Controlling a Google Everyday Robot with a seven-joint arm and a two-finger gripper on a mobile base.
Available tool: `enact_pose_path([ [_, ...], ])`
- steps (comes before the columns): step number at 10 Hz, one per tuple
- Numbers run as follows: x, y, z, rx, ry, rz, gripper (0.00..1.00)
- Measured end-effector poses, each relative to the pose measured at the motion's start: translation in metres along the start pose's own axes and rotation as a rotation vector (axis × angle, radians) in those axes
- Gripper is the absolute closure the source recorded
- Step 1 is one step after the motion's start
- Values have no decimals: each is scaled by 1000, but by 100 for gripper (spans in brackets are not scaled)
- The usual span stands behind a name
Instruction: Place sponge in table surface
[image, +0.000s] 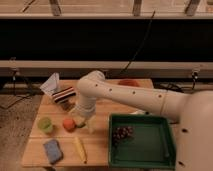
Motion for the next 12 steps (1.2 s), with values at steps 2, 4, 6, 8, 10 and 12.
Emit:
enact_pose_path([
  [2, -25, -33, 18, -29, -12, -102, 20],
  [4, -30, -37, 22, -45, -13, -124, 20],
  [6, -29, -37, 21, -42, -12, -120, 20],
  [8, -28, -35, 22, -49, -12, -134, 20],
  [10, -32, -34, 26, -64, -37, -248, 20],
  [12, -45, -49, 34, -66, -75, -363, 20],
])
